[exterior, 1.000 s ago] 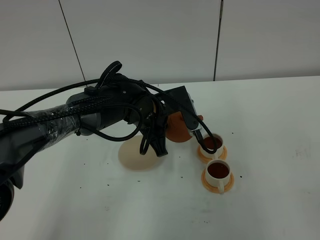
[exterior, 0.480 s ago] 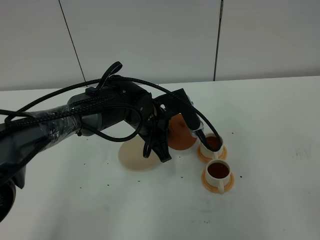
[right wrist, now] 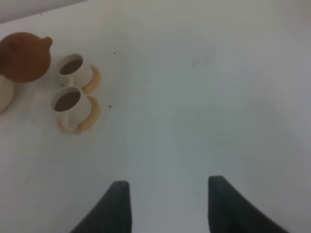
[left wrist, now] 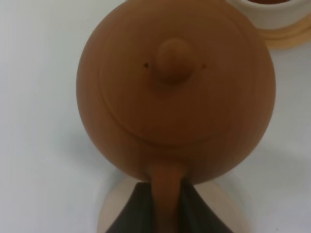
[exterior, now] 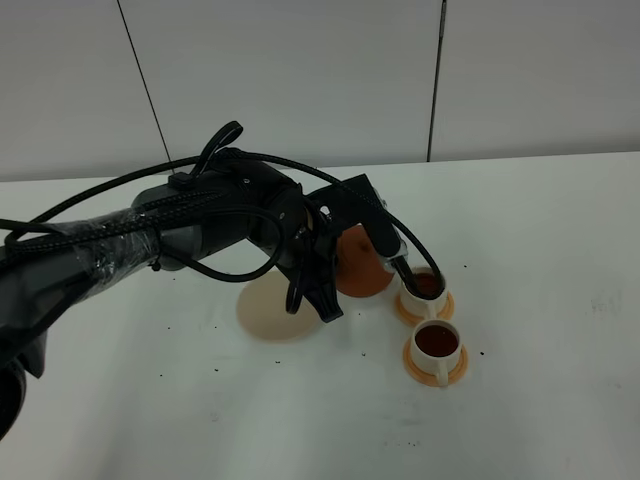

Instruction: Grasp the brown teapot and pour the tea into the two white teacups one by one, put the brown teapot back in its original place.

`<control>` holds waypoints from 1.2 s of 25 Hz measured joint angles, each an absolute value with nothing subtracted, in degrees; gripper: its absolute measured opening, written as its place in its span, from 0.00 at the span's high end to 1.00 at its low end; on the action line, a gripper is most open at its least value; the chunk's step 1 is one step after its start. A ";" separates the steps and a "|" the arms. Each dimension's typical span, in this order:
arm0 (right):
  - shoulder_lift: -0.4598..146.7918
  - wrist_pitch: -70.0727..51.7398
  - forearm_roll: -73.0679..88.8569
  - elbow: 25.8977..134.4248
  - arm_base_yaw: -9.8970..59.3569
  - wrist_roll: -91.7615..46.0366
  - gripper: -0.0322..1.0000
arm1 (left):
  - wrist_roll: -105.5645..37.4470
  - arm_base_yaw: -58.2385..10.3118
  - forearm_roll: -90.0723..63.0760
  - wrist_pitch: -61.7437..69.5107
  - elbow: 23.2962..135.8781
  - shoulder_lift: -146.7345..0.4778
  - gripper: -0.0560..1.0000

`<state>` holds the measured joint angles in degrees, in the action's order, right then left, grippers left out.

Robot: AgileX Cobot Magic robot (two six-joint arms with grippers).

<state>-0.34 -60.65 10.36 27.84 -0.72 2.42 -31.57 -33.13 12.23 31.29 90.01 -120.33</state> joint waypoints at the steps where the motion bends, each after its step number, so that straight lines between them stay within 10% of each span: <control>1: -0.34 -60.65 10.36 27.84 -0.72 2.42 0.62 | -30.98 -33.13 12.23 31.57 90.01 -119.77 0.79; 20: -0.34 -60.65 10.37 27.84 -0.72 2.42 0.62 | 13.81 -33.13 25.75 52.15 90.11 -114.23 0.79; 30: -0.34 -60.65 10.37 27.84 -0.72 2.42 0.62 | 25.38 -32.55 23.20 42.23 82.05 -114.13 0.79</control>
<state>-0.34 -60.65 10.37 27.84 -0.72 2.42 25.38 -32.55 23.20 42.23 82.05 -114.13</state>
